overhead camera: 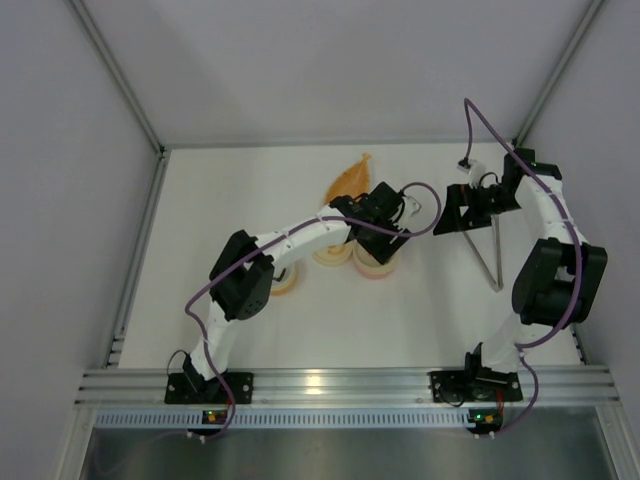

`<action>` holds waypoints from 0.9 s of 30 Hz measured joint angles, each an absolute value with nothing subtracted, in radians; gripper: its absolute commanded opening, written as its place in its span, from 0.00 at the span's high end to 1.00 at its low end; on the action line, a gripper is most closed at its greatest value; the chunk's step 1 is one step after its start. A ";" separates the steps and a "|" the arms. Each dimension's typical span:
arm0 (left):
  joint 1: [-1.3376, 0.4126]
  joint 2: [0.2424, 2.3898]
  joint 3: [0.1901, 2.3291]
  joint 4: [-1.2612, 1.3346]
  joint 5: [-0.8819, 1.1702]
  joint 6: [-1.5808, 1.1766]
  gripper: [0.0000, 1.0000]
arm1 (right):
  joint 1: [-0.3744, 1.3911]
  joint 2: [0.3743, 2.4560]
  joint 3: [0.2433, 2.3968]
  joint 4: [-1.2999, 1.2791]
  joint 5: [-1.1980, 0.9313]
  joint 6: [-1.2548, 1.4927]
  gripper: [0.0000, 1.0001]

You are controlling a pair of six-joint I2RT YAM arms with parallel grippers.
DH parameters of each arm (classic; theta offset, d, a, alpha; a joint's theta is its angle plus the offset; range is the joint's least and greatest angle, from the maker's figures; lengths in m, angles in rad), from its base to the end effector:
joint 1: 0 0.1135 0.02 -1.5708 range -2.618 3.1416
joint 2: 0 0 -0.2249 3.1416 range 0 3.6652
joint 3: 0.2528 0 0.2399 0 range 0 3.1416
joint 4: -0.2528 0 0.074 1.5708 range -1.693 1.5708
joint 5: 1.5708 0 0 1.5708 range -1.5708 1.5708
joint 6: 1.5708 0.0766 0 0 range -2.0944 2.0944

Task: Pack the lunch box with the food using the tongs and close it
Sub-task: Close the box lid on the packing box.

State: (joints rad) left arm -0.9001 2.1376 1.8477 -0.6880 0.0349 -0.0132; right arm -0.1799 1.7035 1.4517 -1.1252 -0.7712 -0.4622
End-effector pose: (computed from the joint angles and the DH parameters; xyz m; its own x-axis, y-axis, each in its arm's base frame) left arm 0.2867 -0.3656 0.1695 -0.5259 0.6416 -0.5583 0.7882 0.6144 -0.0363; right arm 0.3190 -0.0037 0.2101 -0.8625 -0.1681 -0.4774 -0.4339 0.7313 0.5263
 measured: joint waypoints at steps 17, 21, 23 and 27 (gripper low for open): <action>-0.925 2.204 1.922 -0.676 -0.043 0.008 0.29 | -0.181 1.703 1.419 -1.119 -0.773 -0.477 0.01; -0.931 2.201 1.898 -0.640 -0.058 0.011 0.29 | -0.185 1.703 1.419 -1.119 -0.773 -0.481 0.01; -0.932 2.199 1.889 -0.627 -0.064 0.009 0.29 | -0.187 1.703 1.419 -1.119 -0.773 -0.486 0.01; -0.932 2.188 1.860 -0.587 -0.067 0.002 0.29 | -0.189 1.703 1.419 -1.119 -0.773 -0.491 0.01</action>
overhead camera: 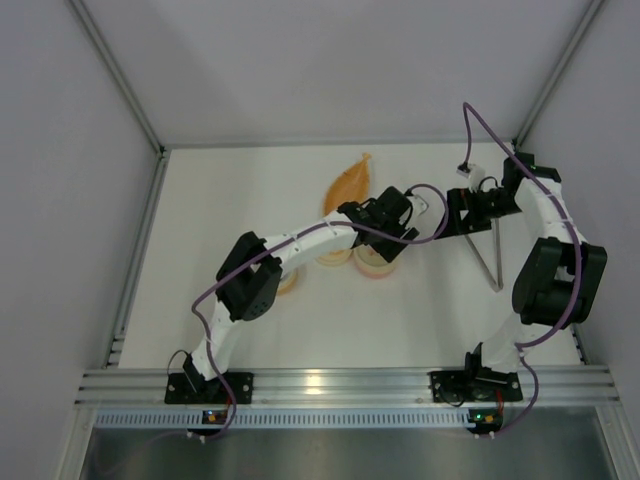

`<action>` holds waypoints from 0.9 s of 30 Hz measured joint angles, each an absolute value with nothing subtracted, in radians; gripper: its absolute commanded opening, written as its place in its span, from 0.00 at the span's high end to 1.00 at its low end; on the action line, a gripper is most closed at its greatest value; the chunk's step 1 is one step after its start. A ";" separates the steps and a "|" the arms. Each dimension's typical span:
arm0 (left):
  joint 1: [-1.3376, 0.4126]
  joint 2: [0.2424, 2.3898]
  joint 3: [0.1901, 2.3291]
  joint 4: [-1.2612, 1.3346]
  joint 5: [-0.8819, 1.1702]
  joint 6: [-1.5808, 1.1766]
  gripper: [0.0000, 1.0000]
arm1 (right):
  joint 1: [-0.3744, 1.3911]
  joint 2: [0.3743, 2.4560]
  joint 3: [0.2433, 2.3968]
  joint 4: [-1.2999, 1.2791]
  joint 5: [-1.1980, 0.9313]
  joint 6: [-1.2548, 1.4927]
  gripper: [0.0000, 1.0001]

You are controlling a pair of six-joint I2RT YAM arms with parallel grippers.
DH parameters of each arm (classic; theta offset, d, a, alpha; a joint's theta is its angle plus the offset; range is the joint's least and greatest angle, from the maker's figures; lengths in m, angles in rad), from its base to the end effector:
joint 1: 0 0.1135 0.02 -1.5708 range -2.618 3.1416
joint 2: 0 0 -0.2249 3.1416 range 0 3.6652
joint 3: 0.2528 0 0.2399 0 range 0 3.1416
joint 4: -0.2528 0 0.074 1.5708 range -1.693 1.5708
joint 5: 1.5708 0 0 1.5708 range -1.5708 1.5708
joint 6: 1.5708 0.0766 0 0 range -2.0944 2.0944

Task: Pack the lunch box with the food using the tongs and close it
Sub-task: Close the box lid on the packing box.

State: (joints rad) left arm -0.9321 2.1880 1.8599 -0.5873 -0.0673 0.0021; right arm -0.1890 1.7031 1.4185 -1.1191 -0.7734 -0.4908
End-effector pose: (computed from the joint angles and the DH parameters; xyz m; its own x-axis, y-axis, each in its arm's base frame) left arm 0.2909 -0.3832 0.1596 -0.4710 0.6378 -0.6094 0.7776 0.6264 0.0546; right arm 0.3154 -0.0058 0.2018 -0.8638 -0.1781 -0.4714 -0.4386 0.7264 0.5291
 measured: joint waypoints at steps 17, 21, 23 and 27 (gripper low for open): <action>-0.931 2.151 1.773 -0.474 -0.071 -0.003 0.29 | -0.195 1.703 1.418 -1.122 -0.775 -0.501 0.01; -0.931 2.149 1.789 -0.507 -0.071 0.002 0.30 | -0.195 1.703 1.418 -1.122 -0.780 -0.502 0.01; -0.931 2.149 1.805 -0.548 -0.068 0.010 0.30 | -0.195 1.703 1.418 -1.122 -0.782 -0.502 0.01; -0.933 2.149 1.826 -0.621 -0.068 0.031 0.30 | -0.195 1.703 1.418 -1.123 -0.789 -0.502 0.01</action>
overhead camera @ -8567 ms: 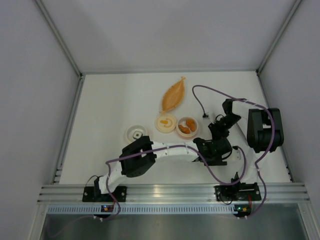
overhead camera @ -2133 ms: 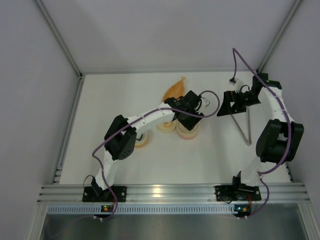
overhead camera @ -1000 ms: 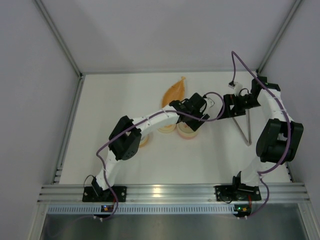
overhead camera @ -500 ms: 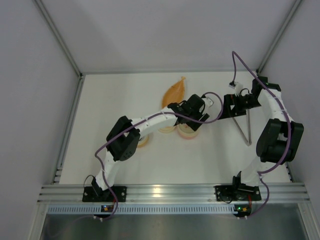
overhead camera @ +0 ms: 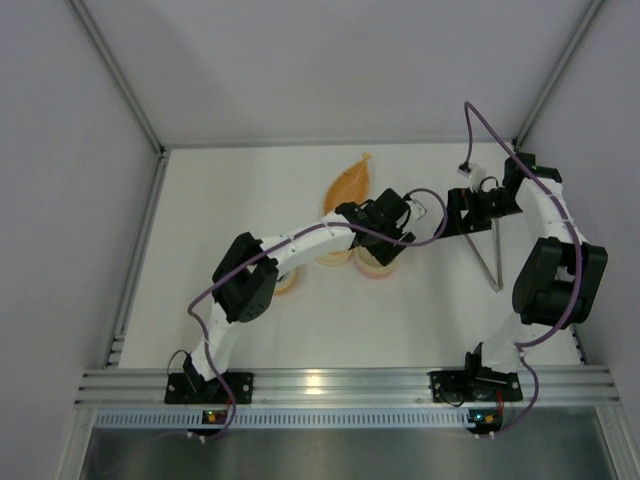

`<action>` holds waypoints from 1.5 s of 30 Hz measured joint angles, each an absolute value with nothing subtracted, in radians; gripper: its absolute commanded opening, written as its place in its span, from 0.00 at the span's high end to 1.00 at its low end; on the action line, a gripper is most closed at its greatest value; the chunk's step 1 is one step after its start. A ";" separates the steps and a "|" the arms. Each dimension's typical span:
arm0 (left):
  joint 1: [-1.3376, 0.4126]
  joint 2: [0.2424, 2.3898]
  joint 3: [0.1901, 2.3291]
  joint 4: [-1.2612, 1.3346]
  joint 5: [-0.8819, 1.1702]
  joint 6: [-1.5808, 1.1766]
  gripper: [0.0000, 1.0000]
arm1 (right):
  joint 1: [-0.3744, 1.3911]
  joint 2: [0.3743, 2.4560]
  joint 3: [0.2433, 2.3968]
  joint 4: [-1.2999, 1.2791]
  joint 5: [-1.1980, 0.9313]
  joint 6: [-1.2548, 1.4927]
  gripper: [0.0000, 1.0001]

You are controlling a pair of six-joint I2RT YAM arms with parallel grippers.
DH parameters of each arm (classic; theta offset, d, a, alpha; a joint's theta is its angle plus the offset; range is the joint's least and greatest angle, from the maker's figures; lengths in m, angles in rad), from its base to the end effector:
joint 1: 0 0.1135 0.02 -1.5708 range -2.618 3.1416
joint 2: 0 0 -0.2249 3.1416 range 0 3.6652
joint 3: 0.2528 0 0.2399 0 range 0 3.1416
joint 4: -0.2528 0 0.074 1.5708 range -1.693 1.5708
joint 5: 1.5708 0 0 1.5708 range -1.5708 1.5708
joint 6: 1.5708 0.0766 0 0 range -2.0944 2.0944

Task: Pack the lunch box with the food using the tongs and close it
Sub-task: Close the box lid on the packing box, then adjust the box lid on the packing box.

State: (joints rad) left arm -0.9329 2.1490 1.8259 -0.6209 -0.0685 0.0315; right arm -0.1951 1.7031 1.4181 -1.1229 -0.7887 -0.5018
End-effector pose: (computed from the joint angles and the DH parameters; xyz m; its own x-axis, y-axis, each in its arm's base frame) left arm 0.2844 -0.3748 0.1632 -0.4576 0.6700 -0.5845 0.7924 0.6055 0.0739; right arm 0.3149 -0.0068 0.2024 -0.8601 -0.1756 -0.4789 -0.4448 0.7177 0.5357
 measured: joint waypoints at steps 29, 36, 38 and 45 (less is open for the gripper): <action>-0.813 2.011 1.801 -0.713 0.092 0.034 0.80 | -0.150 1.703 1.418 -1.122 -0.819 -0.493 0.10; -0.813 2.030 1.857 -0.727 0.060 0.041 0.82 | -0.150 1.703 1.413 -1.118 -0.818 -0.478 0.10; -0.828 2.043 1.864 -0.726 0.054 0.047 0.82 | -0.150 1.703 1.413 -1.118 -0.818 -0.476 0.10; -0.880 2.121 1.877 -0.728 0.036 0.052 0.84 | -0.149 1.703 1.413 -1.118 -0.817 -0.470 0.10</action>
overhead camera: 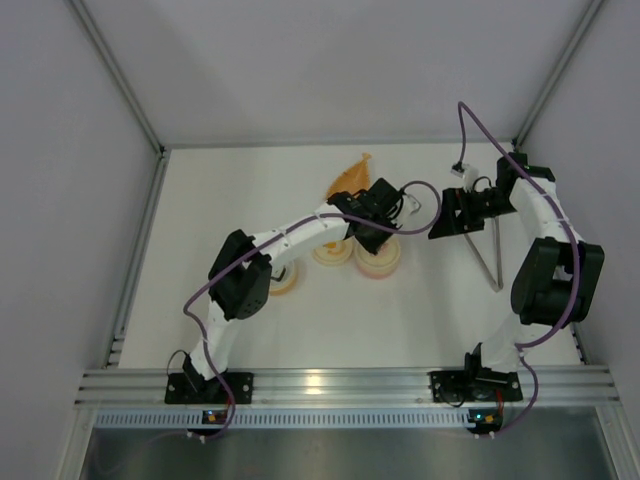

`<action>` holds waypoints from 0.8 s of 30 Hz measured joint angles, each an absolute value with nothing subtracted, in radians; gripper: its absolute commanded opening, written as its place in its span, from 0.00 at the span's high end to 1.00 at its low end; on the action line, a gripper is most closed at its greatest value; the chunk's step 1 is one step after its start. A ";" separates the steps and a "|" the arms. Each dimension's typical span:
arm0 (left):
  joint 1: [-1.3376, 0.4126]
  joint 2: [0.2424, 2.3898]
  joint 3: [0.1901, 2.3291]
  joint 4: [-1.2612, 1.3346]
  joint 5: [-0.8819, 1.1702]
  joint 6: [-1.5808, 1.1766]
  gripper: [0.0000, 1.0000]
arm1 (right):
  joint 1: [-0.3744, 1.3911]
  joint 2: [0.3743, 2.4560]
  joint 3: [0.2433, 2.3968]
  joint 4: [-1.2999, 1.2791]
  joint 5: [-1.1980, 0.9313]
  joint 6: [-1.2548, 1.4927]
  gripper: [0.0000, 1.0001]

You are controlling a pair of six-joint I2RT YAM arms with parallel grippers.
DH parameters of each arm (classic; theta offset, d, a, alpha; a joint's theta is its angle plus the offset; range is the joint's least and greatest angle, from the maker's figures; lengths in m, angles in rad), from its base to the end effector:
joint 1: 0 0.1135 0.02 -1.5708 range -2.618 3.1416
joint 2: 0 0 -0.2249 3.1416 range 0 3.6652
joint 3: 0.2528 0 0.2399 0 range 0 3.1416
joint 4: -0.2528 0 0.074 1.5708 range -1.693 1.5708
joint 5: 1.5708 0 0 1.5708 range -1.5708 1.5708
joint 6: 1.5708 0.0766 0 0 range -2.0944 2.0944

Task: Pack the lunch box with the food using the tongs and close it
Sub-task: Adjust the box lid on the packing box.

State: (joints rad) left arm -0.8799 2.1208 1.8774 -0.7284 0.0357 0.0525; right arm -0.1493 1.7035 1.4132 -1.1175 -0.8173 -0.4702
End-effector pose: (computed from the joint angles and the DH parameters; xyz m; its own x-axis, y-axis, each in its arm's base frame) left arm 0.2925 -0.3580 0.1831 -0.4845 0.6682 -0.5646 0.8096 0.5870 0.0001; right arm 0.3149 0.0091 0.2027 -0.8630 -0.1837 -0.4707 -0.4557 0.6854 0.5680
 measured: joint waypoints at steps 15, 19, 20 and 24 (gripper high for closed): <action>-0.952 2.153 1.869 -0.706 -0.018 0.062 0.75 | -0.149 1.703 1.395 -1.114 -0.840 -0.471 0.12; -0.929 2.143 1.869 -0.715 0.007 0.086 0.38 | -0.146 1.703 1.389 -1.114 -0.879 -0.474 0.16; -0.919 2.132 1.869 -0.721 0.023 0.097 0.29 | -0.142 1.704 1.388 -1.114 -0.887 -0.474 0.17; -0.840 2.038 1.891 -0.765 0.105 0.139 0.23 | -0.076 1.705 1.388 -1.079 -0.880 -0.448 0.17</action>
